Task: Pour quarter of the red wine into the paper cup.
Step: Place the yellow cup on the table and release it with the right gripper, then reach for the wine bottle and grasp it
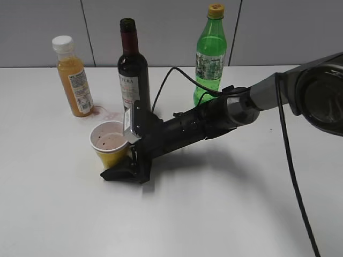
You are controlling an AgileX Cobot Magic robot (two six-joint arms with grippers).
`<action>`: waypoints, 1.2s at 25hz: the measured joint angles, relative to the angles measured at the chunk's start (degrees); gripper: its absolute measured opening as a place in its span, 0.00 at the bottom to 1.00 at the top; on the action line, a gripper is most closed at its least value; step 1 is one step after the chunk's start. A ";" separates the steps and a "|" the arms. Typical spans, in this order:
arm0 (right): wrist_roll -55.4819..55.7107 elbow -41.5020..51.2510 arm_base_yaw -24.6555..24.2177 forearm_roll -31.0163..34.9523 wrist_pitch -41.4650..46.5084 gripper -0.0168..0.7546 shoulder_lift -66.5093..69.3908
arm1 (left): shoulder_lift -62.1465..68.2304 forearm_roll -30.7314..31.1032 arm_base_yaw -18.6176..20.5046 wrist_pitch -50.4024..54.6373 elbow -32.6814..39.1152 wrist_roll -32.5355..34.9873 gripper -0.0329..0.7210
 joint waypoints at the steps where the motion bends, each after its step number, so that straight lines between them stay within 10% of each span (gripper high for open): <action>1: 0.64 0.00 -0.23 -0.51 0.36 0.84 -0.31 | 0.00 0.00 0.00 0.00 0.00 -0.06 0.36; 9: 14.66 0.06 -4.01 -14.65 1.18 0.84 -4.54 | 0.00 0.00 0.00 0.00 0.00 -0.01 0.36; 23: 21.45 10.41 -13.58 -16.12 -1.04 0.82 -18.19 | 0.00 0.00 0.00 0.00 0.00 -0.01 0.36; 30: 21.50 17.53 -15.28 -16.38 18.72 0.80 -30.97 | 0.00 0.00 0.00 0.00 0.00 -0.02 0.36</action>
